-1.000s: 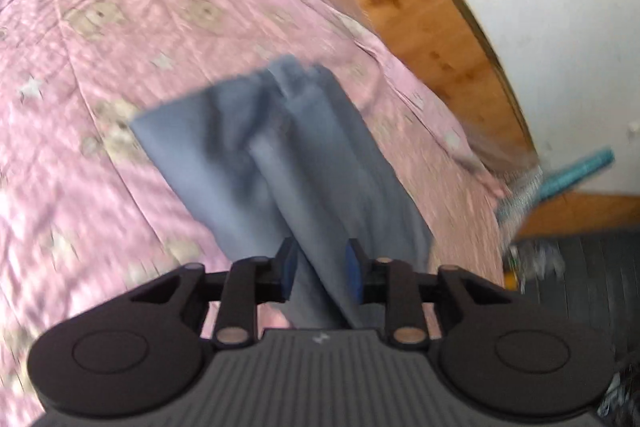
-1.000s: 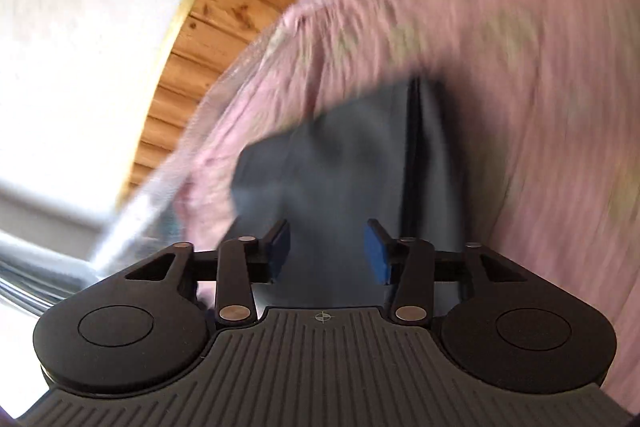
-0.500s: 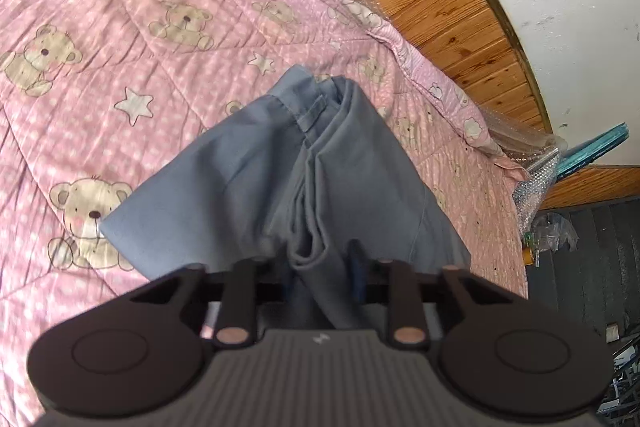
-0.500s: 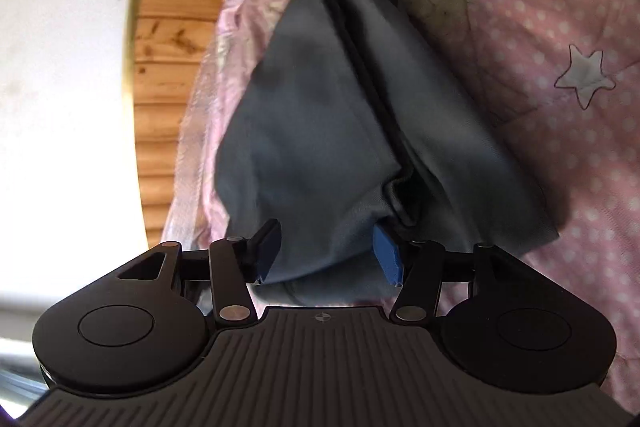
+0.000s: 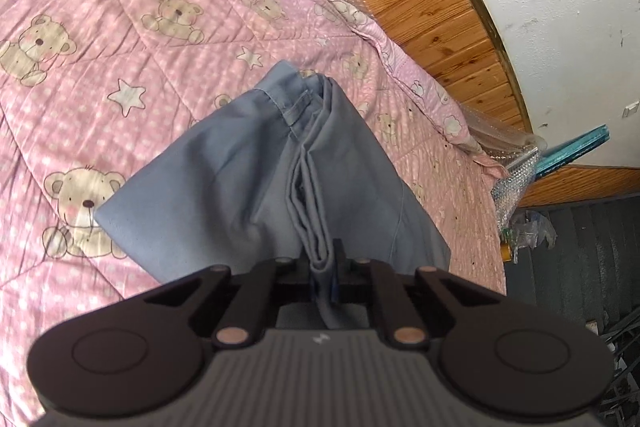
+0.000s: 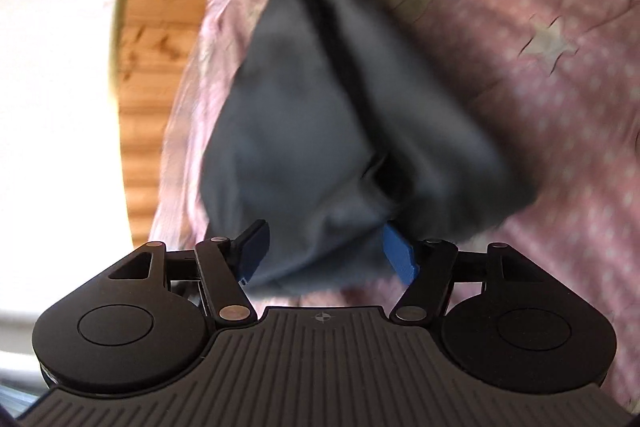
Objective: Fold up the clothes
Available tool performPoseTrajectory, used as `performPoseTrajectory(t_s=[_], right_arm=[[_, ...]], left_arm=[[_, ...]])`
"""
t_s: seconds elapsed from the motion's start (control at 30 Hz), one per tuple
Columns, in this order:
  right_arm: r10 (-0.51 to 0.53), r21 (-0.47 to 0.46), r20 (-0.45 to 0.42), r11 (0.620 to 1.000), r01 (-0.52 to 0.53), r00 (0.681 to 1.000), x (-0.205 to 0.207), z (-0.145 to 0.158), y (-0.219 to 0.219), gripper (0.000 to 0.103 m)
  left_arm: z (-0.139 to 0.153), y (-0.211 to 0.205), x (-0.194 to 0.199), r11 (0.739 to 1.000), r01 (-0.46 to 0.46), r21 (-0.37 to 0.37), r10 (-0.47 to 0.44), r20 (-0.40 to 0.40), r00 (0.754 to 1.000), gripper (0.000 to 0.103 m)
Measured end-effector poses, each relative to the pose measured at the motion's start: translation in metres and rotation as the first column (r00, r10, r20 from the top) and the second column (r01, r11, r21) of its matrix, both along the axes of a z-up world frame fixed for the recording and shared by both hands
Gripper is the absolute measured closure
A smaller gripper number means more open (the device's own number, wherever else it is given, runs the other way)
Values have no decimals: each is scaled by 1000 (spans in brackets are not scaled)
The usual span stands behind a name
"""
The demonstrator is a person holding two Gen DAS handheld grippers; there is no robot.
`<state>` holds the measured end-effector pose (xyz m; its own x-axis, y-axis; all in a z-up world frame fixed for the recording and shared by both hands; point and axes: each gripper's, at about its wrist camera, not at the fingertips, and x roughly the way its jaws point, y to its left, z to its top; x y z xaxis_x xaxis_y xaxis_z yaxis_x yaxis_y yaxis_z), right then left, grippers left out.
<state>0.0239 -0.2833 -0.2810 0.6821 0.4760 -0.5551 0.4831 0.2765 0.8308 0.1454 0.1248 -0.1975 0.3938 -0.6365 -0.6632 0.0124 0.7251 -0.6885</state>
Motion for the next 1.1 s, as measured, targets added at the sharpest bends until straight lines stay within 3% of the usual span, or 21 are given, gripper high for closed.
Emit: performPoseTrajectory(t_s=[0.07, 0.1, 0.13, 0.27, 0.37, 0.43, 0.6, 0.7, 0.73, 0.8, 0.87, 0.97, 1.1], right_arm=[[-13, 1, 3, 1000, 13, 1000, 8, -5, -4, 50], [-11, -12, 5, 1000, 12, 1000, 12, -5, -5, 84], [-3, -29, 10, 1000, 3, 1000, 15, -1, -5, 95], [78, -118, 43, 990, -72, 996, 8, 22, 3, 98], [131, -174, -4, 976, -130, 991, 4, 11, 13, 98], [153, -202, -31, 967, -156, 988, 7, 1, 18, 98], [237, -346, -33, 909, -233, 971, 9, 10, 25, 94], [292, -462, -73, 838, -292, 954, 6, 30, 24, 81], [305, -490, -89, 816, -308, 948, 3, 39, 20, 72], [330, -520, -94, 788, -329, 939, -3, 59, 7, 67], [345, -594, -78, 737, -322, 935, -4, 85, -5, 67], [382, -741, -55, 604, -294, 923, 10, 122, -15, 67], [505, -884, -21, 394, -251, 863, 84, 145, 0, 67]], left_arm=[[-2, 1, 1, 1000, -2, 4, 2, -9, 1000, 96], [-2, 2, 1, 1000, -5, 2, 5, -14, 1000, 96], [0, 4, 1, 1000, -5, -3, 5, -15, 1000, 96], [11, 12, -6, 1000, 21, 4, -21, 7, 1000, 96], [-6, 11, -12, 996, 48, 73, -47, -20, 999, 95], [-20, 13, -12, 996, 36, 79, -33, -28, 999, 95], [-22, 20, -16, 996, 58, 73, -59, 5, 998, 92], [-12, 38, -21, 995, 69, 73, -71, 19, 997, 89], [-8, 44, -23, 995, 73, 74, -75, 24, 997, 81], [3, 57, -26, 991, 80, 111, -85, 43, 995, 72], [19, 68, -22, 985, 76, 157, -89, 78, 993, 73], [56, 60, 1, 979, 83, 184, -117, 181, 977, 73], [83, -12, 56, 960, 213, 182, -257, 266, 929, 73]])
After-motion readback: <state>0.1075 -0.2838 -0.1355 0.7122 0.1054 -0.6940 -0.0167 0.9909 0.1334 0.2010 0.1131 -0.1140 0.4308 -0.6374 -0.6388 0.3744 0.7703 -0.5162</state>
